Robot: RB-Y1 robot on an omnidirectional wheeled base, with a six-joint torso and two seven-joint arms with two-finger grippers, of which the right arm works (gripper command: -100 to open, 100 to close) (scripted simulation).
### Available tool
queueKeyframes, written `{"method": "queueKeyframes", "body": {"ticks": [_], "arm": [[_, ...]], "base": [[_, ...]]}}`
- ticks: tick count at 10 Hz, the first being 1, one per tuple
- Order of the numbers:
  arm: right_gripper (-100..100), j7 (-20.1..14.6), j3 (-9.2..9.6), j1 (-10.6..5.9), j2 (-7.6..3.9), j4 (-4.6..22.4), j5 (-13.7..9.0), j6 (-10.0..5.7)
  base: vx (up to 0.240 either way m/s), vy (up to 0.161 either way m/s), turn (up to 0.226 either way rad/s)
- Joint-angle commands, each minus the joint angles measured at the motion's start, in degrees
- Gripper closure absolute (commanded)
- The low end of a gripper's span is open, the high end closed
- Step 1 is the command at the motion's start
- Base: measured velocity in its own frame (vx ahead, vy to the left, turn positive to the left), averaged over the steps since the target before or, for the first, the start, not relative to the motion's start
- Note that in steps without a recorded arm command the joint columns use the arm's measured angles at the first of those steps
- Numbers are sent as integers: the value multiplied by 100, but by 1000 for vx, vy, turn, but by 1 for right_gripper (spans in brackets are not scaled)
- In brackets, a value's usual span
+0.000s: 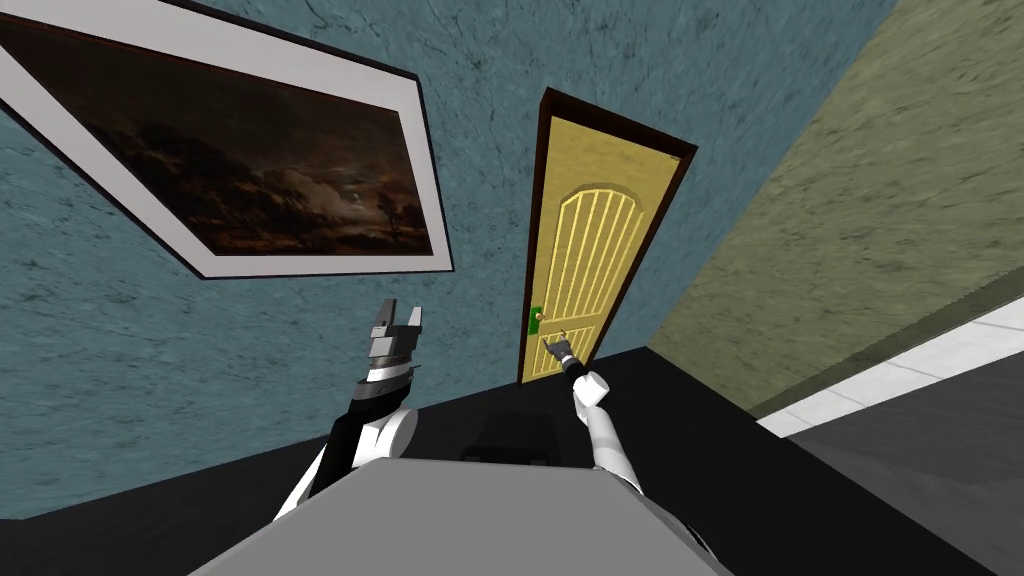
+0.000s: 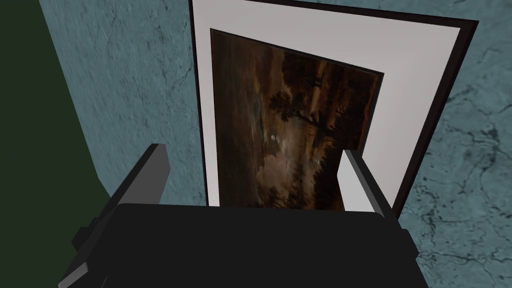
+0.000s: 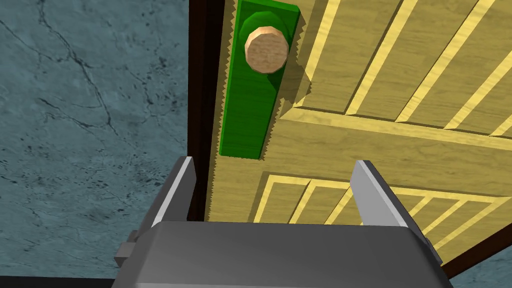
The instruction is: Pull the door open
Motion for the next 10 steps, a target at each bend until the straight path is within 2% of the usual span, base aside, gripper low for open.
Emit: {"method": "queueKeyframes", "body": {"ticks": [1,5,6,7,8,10], "arm": [[-100,39,-51,-66,59,119,-176,106],[-100,153,-202,-265,193,470,-641,380],[-100,172,-226,-298,220,527,-718,426],[-100,160,-208,-278,205,487,-660,383],[-100,223,-323,-296,44,504,-736,337],[-100,352,-572,-326,-166,528,-884,204]], "base": [[43,-73,59],[46,-75,59],[41,-89,58],[17,-41,15],[40,-1,239],[107,2,391]]}}
